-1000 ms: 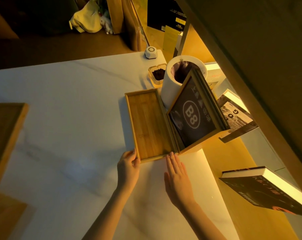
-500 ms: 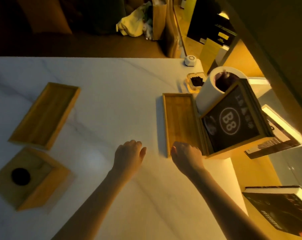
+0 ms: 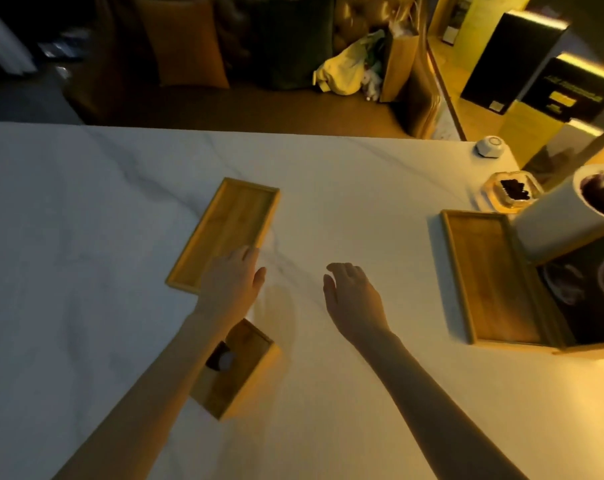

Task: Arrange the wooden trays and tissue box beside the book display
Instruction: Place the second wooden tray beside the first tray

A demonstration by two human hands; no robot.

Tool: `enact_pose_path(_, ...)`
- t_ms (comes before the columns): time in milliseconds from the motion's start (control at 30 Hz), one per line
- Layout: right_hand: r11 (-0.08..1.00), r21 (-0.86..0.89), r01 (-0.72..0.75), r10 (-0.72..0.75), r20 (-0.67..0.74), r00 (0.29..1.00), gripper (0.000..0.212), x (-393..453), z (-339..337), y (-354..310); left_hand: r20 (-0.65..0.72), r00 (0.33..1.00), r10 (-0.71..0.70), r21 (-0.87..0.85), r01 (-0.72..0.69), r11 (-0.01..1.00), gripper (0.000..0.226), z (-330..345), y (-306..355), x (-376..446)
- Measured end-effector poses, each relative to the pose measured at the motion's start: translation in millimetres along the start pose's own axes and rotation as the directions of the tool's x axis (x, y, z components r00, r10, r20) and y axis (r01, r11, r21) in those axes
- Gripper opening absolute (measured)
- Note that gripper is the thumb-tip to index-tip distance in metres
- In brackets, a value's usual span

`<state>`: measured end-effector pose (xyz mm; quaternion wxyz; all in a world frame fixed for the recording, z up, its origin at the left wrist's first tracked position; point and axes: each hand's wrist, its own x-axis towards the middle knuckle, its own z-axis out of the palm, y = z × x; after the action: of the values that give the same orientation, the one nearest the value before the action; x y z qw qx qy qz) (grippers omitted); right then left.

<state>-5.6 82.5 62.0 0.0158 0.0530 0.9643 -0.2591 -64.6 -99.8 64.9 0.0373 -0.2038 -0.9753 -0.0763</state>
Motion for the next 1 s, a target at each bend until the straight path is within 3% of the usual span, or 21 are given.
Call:
enact_pose_path(167,1.000,-0.028,-0.006,0.007,0.063,0.998,0.041,19.2,49.1,-40.8,0.083,0.987,-0.138,-0.080,0.145,0.986,0.048,4.4,-74.3,-0.1)
enact_pose_path(333,0.997,-0.044,-0.056,0.065,0.237,0.969,0.050,39.8,96.6,-57.0,0.205,0.927,-0.312,-0.284,0.362,0.888,0.048,23.3,-127.5,-0.2)
enact_pose_path(467,0.992,-0.114,-0.054,0.093,0.369,0.925,0.053,55.5,121.7,-66.2,0.284,0.871,-0.401,-0.248,0.471,0.846,0.036,46.9,-154.3,-4.3)
enact_pose_path(600,0.991,-0.131,-0.030,0.084,0.430,0.899,0.053,62.4,133.2,-71.9,0.271,0.861,-0.430,-0.210,0.489,0.846,0.028,63.2,-160.3,-8.4)
enact_pose_path(700,0.996,-0.040,-0.078,0.088,0.449,0.889,0.050,65.4,137.3,-76.3,0.254,0.852,-0.458,-0.307,0.520,0.797,0.033,73.5,-161.7,-7.8)
enact_pose_path(800,0.982,0.109,-0.152,0.087,0.452,0.888,0.048,70.5,138.6,-78.0,0.266,0.832,-0.487,-0.388,0.555,0.736,0.023,73.9,-160.7,-6.5)
enact_pose_path(900,0.910,0.319,-0.266,0.125,0.399,0.908,0.040,68.7,129.1,-80.3,0.283,0.833,-0.475,-0.492,0.551,0.673,0.017,62.4,-156.9,-5.7)
enact_pose_path(1000,0.747,0.513,-0.422,0.249,0.373,0.894,0.035,64.5,112.8,-83.1,0.465,0.769,-0.439,-0.678,0.628,0.381,0.020,41.9,-145.2,-5.8)
